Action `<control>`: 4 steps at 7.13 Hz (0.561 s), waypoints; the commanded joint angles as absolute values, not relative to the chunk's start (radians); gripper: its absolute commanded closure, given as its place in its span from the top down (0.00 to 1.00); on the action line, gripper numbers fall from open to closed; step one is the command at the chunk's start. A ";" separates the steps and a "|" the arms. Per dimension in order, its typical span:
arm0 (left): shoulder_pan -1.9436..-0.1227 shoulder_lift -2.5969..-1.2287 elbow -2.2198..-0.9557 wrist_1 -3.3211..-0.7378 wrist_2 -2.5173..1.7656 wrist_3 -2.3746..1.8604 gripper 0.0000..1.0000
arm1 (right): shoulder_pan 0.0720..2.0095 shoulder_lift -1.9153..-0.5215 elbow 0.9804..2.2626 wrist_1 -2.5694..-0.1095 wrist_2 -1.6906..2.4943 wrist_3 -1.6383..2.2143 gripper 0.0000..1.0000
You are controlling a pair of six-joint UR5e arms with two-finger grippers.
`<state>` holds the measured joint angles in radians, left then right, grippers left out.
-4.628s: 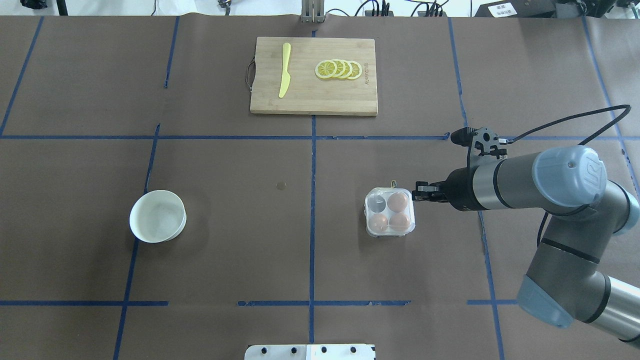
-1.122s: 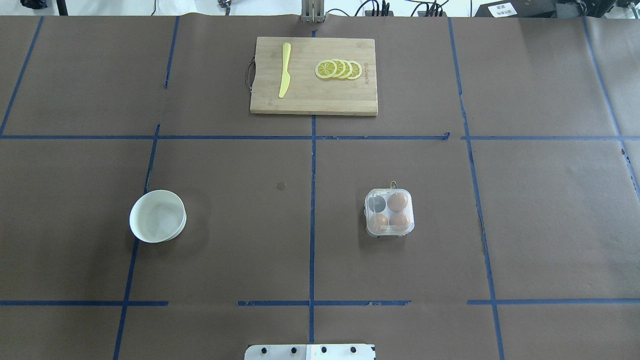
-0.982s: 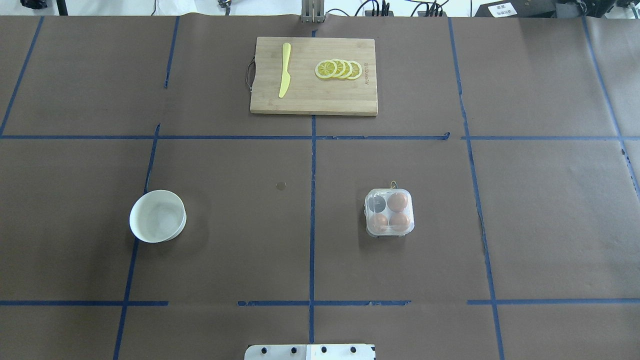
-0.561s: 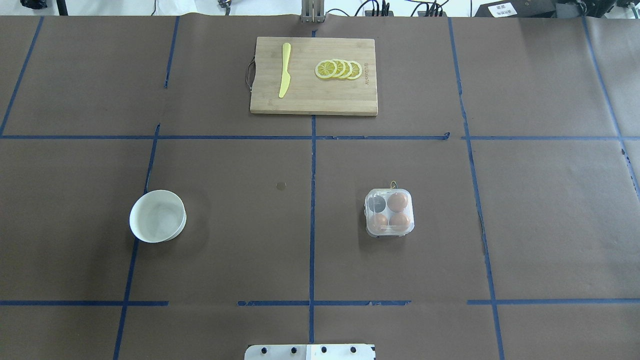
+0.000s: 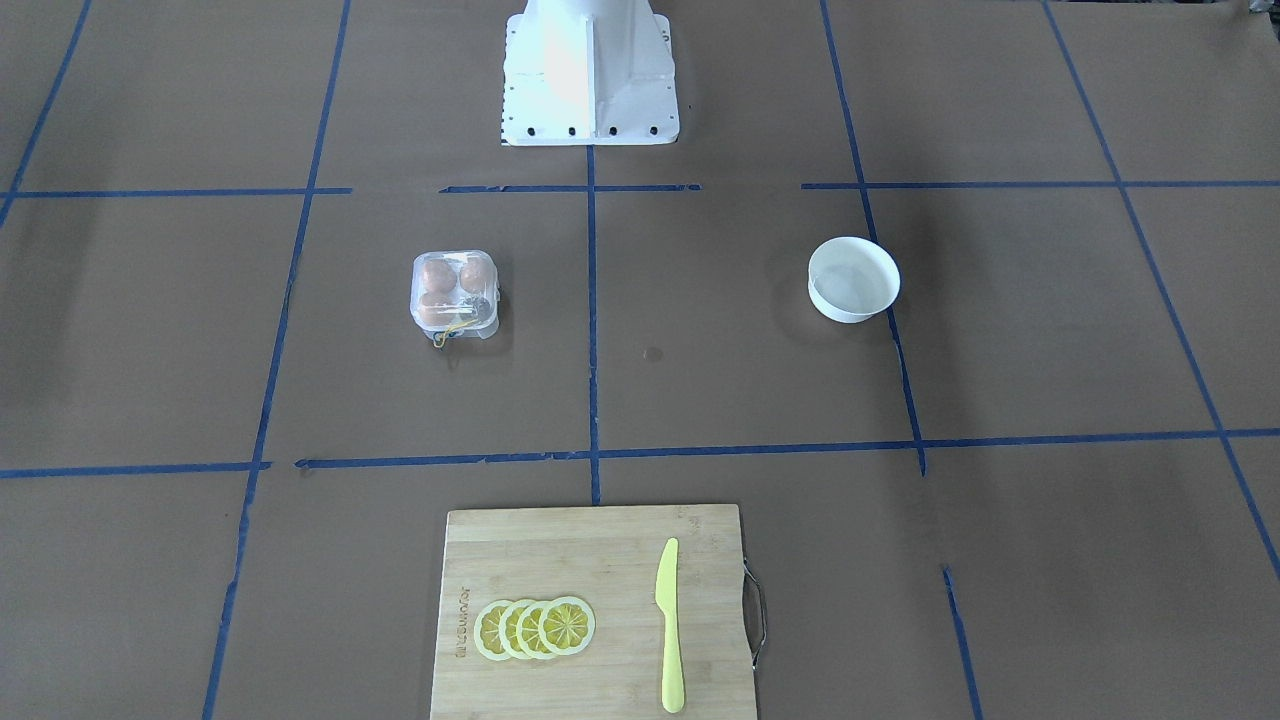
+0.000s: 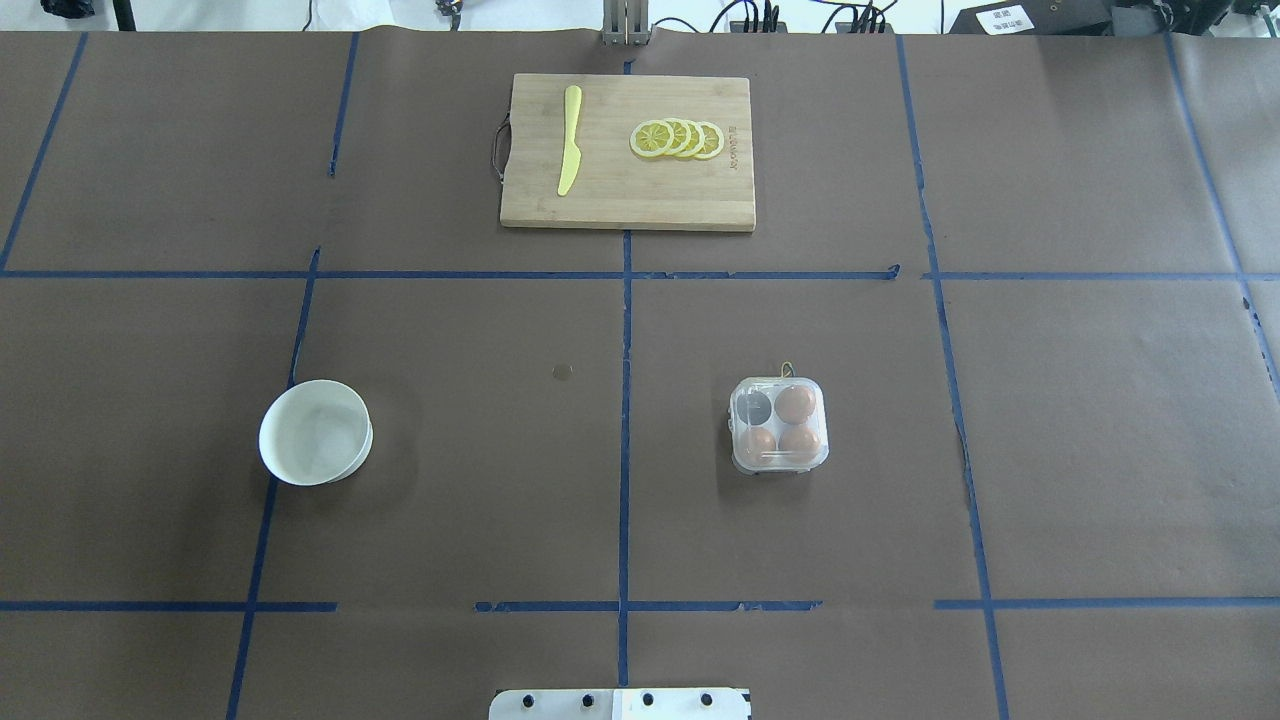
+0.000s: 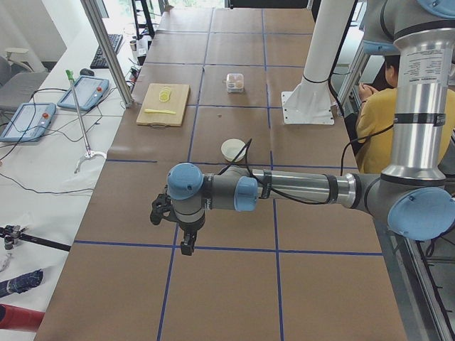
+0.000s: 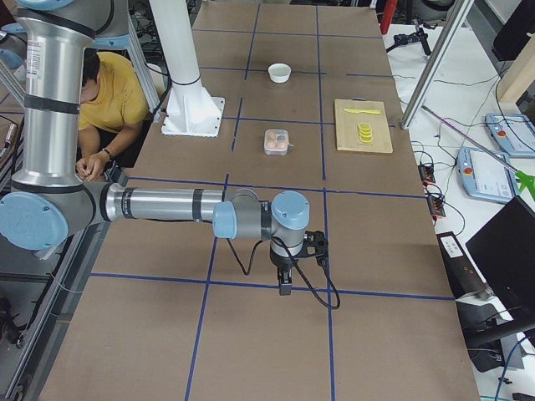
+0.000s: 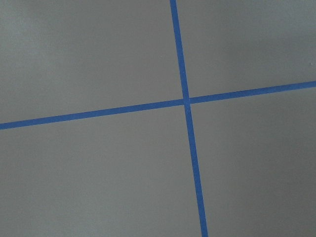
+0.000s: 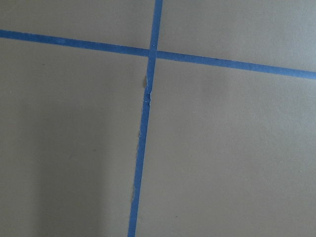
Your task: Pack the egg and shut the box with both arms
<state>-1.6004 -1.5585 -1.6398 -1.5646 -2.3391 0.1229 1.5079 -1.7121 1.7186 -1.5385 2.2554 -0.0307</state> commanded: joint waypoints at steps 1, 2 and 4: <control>-1.601 -1.557 -1.638 -1.565 -2.339 0.123 1.00 | 1.508 -1.707 1.720 -1.537 2.255 -0.031 1.00; -1.600 -1.554 -1.638 -1.565 -2.339 0.123 1.00 | 1.508 -1.707 1.724 -1.537 2.258 -0.034 1.00; -1.600 -1.554 -1.638 -1.565 -2.339 0.124 1.00 | 1.506 -1.709 1.704 -1.539 2.253 -0.043 1.00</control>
